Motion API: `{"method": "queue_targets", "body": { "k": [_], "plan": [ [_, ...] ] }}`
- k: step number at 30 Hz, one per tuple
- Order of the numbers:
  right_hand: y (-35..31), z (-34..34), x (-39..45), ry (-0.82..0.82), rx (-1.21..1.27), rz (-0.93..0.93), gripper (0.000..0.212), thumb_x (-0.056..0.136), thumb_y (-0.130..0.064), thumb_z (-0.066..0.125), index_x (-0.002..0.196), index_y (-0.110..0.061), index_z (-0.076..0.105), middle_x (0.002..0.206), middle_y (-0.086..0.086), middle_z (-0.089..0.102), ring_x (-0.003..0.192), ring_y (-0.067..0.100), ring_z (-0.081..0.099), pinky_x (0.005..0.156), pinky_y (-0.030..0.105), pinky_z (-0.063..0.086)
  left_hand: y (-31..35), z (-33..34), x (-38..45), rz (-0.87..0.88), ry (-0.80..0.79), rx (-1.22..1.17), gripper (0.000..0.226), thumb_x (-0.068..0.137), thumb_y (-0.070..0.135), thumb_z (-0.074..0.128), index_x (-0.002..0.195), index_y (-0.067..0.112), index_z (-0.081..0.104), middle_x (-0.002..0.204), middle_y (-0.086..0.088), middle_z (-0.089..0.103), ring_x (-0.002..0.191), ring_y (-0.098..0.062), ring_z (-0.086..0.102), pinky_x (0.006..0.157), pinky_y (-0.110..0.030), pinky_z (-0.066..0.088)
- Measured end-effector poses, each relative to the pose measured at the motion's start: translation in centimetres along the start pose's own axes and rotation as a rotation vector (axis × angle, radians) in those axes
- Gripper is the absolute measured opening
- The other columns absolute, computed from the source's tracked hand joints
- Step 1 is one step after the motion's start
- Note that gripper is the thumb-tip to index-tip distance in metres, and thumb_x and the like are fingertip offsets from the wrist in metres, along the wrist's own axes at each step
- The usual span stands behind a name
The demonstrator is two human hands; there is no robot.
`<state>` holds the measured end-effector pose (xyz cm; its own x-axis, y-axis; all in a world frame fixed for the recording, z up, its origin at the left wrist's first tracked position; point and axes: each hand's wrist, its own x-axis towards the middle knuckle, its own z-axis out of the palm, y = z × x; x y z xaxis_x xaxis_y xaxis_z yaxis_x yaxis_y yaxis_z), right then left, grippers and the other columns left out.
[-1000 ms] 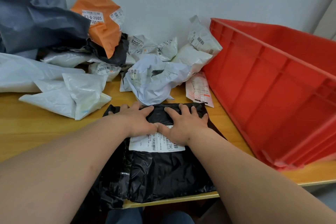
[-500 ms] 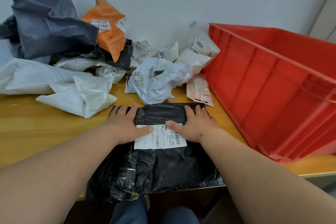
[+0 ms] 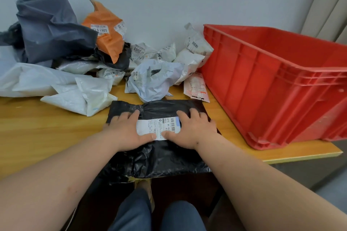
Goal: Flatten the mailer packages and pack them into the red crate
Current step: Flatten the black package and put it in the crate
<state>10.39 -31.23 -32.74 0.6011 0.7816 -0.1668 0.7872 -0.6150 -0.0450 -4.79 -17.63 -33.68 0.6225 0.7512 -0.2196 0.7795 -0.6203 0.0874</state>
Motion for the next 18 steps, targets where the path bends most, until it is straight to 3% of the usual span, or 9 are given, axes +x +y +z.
{"method": "queue_targets", "body": {
  "k": [4,18],
  "plan": [
    [0.2,1.4,-0.1,-0.103,0.006,-0.034,0.105,0.074,-0.093,0.027,0.156,-0.04,-0.008,0.165,0.007,-0.017,0.15,0.036,-0.015,0.116,0.066,-0.002,-0.1,1.5,-0.7,0.015,-0.076,-0.014,0.113,0.073,0.09,0.032,0.155,0.026,-0.013,0.162,0.002,-0.02,0.15,-0.025,-0.012,0.121,-0.05,0.006],
    [0.2,2.4,1.1,-0.04,0.005,-0.041,0.103,0.074,-0.094,0.02,0.156,-0.038,-0.009,0.165,0.008,-0.018,0.149,0.036,-0.02,0.116,0.066,-0.006,-0.4,1.8,0.5,0.028,-0.068,-0.006,0.11,0.076,0.089,0.026,0.154,0.026,-0.019,0.16,0.003,-0.026,0.149,-0.021,-0.018,0.121,-0.051,0.0]
  ]
}}
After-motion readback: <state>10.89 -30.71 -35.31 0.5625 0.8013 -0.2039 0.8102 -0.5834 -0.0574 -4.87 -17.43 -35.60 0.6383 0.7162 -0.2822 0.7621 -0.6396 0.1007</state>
